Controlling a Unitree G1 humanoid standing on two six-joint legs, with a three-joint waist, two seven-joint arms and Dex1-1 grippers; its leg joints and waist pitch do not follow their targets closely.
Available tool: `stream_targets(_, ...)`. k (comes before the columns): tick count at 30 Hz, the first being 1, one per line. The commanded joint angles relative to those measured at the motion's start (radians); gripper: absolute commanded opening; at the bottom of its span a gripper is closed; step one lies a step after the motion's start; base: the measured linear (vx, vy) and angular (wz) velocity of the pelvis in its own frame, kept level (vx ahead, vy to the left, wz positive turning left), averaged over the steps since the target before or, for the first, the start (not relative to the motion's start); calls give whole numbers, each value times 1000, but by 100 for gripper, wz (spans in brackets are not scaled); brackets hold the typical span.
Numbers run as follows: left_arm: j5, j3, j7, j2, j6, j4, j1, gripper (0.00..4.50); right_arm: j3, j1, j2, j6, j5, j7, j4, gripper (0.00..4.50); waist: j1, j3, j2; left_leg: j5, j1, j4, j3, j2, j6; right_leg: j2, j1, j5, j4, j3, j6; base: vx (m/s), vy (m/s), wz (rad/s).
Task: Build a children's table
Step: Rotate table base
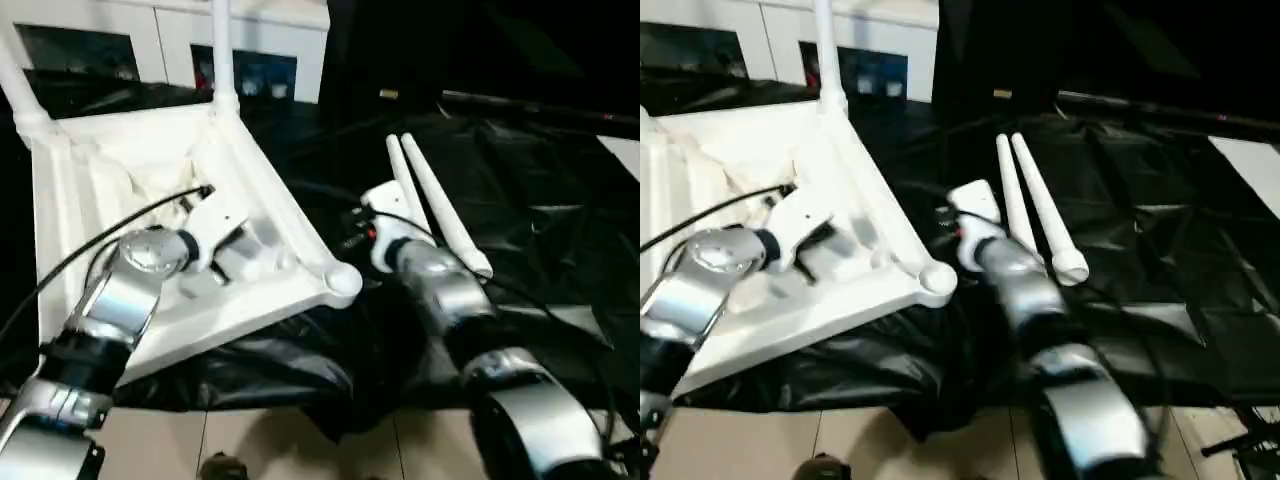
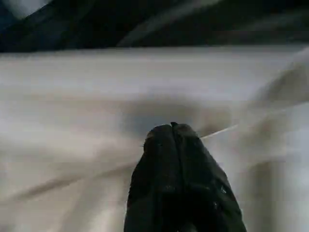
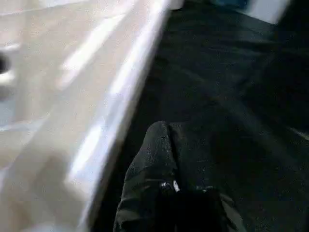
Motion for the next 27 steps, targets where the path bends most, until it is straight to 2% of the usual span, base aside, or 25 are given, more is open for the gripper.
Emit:
stream_targets(1,-62,-5,-78,19,41,-71,16,0,19,18,-45,69,34,98,-102,3,0,-79,30,-277,26,-67,7,4,-47,-51,45,-113,-64,40,-194,0,0,0)
stream_targets(2,-99,-28,-142,48,55,-118,40,0,39,47,-90,108,63,176,-190,3,4,-77,31,-284,29,-67,5,2,-43,-51,51,-133,-65,37,-189,0,0,0)
stream_targets(3,-110,-35,-164,57,59,-134,50,0,48,61,-108,124,74,200,-229,3,2,-73,30,-301,26,-70,6,6,-39,-52,44,-167,-68,41,-178,0,0,0)
stream_targets(4,-117,-53,-194,72,70,-152,64,0,64,79,-144,144,92,252,-283,3,2,-72,29,-309,27,-71,5,4,-39,-51,45,-192,-72,40,-171,0,0,0)
stream_targets(5,-122,-87,-247,98,91,-184,90,0,94,117,-216,187,126,350,-388,3,7,-73,30,-312,31,-70,4,6,-33,-50,49,-212,-75,40,-158,0,0,0)
stream_targets(6,-119,-98,-259,104,95,-189,96,0,104,129,-242,204,135,382,-421,3,8,-69,34,-323,30,-72,5,9,-28,-50,43,-225,-77,43,-147,0,0,0)
stream_targets(9,-83,-126,-255,103,115,-177,99,0,129,169,-317,257,134,463,-518,3,12,-71,34,-333,32,-71,5,6,-34,-51,40,-261,-82,43,-147,0,0,0)
stream_targets(12,11,-163,-165,76,94,-87,61,0,153,211,-380,291,104,497,-586,3,17,-70,35,-350,35,-70,3,6,-38,-51,40,-296,-89,43,-133,0,0,0)
stream_targets(14,26,-166,-146,72,85,-72,53,0,152,214,-382,295,103,493,-592,3,17,-74,34,-338,30,-69,1,3,-39,-54,44,-300,-87,42,-131,0,0,0)
stream_targets(15,48,-170,-114,68,79,-51,40,0,152,220,-387,308,110,481,-610,3,17,-75,46,-331,28,-69,-1,3,-43,-54,44,-298,-85,42,-131,0,0,0)
stream_targets(17,81,-172,-60,63,73,-25,22,0,150,237,-400,336,129,467,-650,3,16,-76,41,-335,31,-67,-1,3,-40,-52,44,-285,-87,41,-134,0,0,0)
stream_targets(18,88,-167,-41,60,76,-19,16,0,147,243,-403,346,134,457,-663,3,16,-76,45,-333,32,-67,-1,3,-40,-51,44,-279,-86,41,-135,0,0,0)
stream_targets(20,96,-165,-31,60,79,-18,11,0,141,251,-406,365,135,450,-682,3,16,-77,42,-328,30,-65,-1,3,-36,-53,45,-277,-87,40,-138,0,0,0)
stream_targets(22,113,-156,-5,56,65,-5,2,0,139,264,-404,378,118,428,-690,3,15,-76,47,-328,29,-66,-1,2,-36,-52,44,-283,-88,40,-139,0,0,0)
stream_targets(27,135,-140,47,36,49,23,-13,0,129,274,-398,392,114,401,-706,3,15,-79,46,-323,31,-63,-1,2,-37,-52,44,-280,-88,39,-136,0,0,0)
